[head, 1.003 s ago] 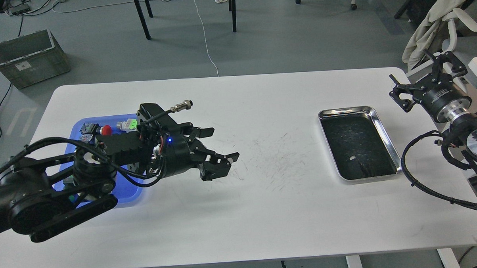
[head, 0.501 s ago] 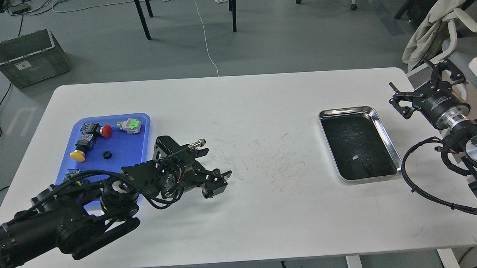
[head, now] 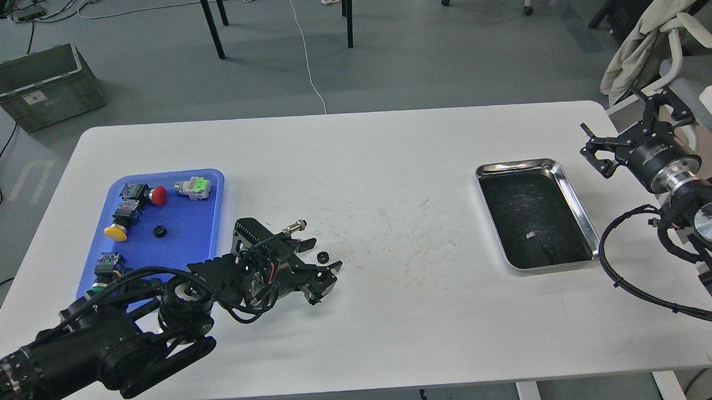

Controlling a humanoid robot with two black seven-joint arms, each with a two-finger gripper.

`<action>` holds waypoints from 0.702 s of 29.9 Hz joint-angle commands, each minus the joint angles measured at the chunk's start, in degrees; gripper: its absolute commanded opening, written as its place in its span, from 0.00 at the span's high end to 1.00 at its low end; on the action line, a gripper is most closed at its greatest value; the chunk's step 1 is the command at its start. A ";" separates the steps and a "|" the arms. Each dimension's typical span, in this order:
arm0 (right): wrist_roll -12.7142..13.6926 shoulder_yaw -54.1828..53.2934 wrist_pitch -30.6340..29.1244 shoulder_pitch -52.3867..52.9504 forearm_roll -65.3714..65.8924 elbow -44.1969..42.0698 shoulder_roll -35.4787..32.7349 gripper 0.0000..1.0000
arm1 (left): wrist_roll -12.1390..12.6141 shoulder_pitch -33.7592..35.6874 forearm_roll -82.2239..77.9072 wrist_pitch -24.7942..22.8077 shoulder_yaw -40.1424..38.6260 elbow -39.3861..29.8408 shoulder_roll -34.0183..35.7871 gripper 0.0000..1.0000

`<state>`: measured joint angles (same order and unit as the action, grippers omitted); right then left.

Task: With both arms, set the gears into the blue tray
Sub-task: 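Reach the left gripper to the second black part and grasp it, then carry the second black part with the left gripper into the blue tray and release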

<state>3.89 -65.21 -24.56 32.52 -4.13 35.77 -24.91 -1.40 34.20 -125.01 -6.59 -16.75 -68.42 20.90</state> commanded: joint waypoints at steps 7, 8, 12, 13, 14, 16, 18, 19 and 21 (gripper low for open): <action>-0.11 0.00 0.04 0.09 0.00 0.00 -0.05 0.06 | 0.17 -0.53 0.01 -0.08 -0.21 0.83 -0.86 0.92; -0.11 0.00 0.04 0.09 0.00 0.00 -0.05 0.06 | 0.17 -0.53 0.01 -0.08 -0.21 0.83 -1.03 0.93; -0.11 0.00 0.04 0.09 0.00 0.00 -0.05 0.06 | 0.17 -0.62 0.01 -0.08 -0.30 0.83 -0.77 0.97; -0.11 0.00 0.04 0.09 0.00 0.00 -0.05 0.06 | 0.25 -0.53 0.01 -0.08 -0.47 0.83 -0.51 0.97; -0.11 0.00 0.04 0.09 0.00 0.09 -0.05 0.06 | 0.25 -0.45 0.01 -0.08 -1.00 0.66 -0.16 0.97; -0.11 0.00 0.04 0.18 0.00 0.09 -0.05 0.06 | 0.25 -0.27 0.01 -0.17 -2.75 -0.05 0.98 0.97; -0.11 0.00 0.04 0.18 0.00 0.18 -0.05 0.06 | 0.34 0.60 0.01 -0.43 -4.95 -2.41 3.43 0.97; -0.11 0.00 0.04 0.26 0.00 0.27 -0.05 0.06 | 0.43 1.13 0.55 -0.70 -5.57 -4.07 5.01 0.97; -0.11 0.00 0.04 0.35 0.00 0.27 -0.05 0.06 | 0.61 3.93 3.36 -1.31 -6.19 -7.59 9.40 0.97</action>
<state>3.78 -65.21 -24.52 32.73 -4.13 35.97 -24.96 -1.02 35.29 -124.24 -7.22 -21.66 -71.79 25.34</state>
